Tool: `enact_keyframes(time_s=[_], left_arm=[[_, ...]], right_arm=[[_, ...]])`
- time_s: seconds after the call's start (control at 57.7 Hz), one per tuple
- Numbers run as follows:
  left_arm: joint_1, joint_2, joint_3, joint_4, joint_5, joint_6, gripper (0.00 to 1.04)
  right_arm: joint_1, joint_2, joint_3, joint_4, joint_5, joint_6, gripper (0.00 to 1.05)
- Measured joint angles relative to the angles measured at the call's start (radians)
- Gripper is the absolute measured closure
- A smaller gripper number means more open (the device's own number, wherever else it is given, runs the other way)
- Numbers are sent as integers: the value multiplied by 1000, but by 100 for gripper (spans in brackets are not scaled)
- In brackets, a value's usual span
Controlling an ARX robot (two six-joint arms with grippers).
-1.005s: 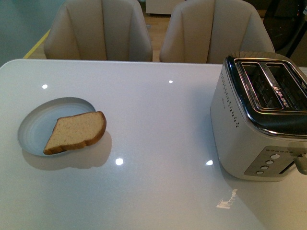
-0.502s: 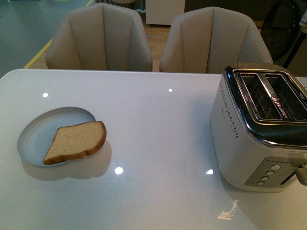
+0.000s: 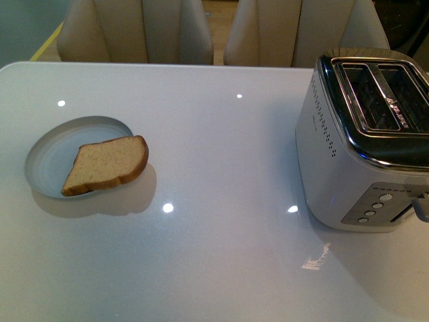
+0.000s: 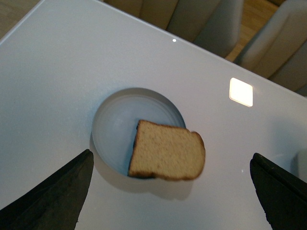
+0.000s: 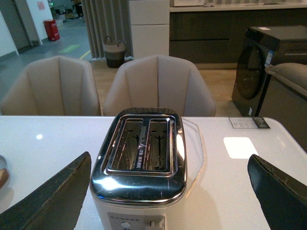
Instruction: Left arm holds plate, right arm toasts bread
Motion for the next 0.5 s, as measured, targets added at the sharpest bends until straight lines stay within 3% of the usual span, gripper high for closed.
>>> enact_keyframes(time_s=[0.208, 0.502], left_arm=[[34, 425, 275, 6, 0, -5, 7], [69, 738, 512, -98, -9, -4, 7]], right_arm=[[0, 0, 0, 0, 0, 0, 9], [0, 0, 0, 0, 0, 0, 9]])
